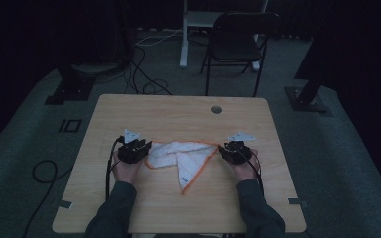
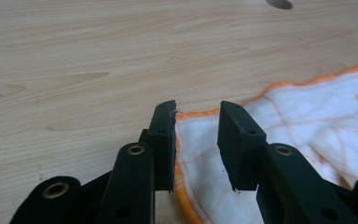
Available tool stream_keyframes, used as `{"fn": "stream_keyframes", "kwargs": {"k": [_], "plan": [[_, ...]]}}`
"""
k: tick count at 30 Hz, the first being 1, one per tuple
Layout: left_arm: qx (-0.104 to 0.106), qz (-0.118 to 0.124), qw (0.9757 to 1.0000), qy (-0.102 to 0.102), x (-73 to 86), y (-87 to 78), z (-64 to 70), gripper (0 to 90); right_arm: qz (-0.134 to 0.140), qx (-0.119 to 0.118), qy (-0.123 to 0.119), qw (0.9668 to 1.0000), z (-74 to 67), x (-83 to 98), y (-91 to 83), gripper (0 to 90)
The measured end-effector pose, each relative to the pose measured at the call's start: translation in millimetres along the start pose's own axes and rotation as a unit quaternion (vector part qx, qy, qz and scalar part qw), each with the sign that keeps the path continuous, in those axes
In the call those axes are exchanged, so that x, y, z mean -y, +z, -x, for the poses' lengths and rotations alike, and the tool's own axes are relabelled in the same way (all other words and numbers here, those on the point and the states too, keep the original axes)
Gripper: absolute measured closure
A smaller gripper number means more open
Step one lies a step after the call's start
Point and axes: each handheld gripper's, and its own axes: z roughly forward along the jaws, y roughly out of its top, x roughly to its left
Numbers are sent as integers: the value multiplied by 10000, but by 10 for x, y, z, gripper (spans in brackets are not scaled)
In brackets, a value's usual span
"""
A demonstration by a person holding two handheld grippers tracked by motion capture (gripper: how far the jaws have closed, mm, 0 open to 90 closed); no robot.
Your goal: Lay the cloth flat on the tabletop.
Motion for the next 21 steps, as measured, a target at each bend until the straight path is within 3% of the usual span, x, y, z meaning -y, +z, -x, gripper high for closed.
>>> {"fn": "stream_keyframes", "kwargs": {"k": [4,6,11,14,17,18,21], "plan": [[122,-6,9998,149,47,-56,79,677,106,-129,-78,9998,-66,-17,-78,666],[240,-61,9992,320,112,-89,165,677,113,-248,-191,9994,-147,-11,-105,672],[348,-154,9983,432,182,-87,256,676,168,-431,-345,9983,-305,3,-127,684],[513,-242,9965,611,232,-74,326,670,188,-617,-467,9968,-469,13,-122,683],[581,-314,9955,682,256,-55,368,655,176,-696,-535,9960,-544,21,-112,674],[654,-405,9939,797,289,-25,415,645,166,-824,-606,9946,-637,35,-98,667],[690,-451,9931,832,311,-1,445,632,134,-910,-691,9934,-723,53,-86,661]]}}
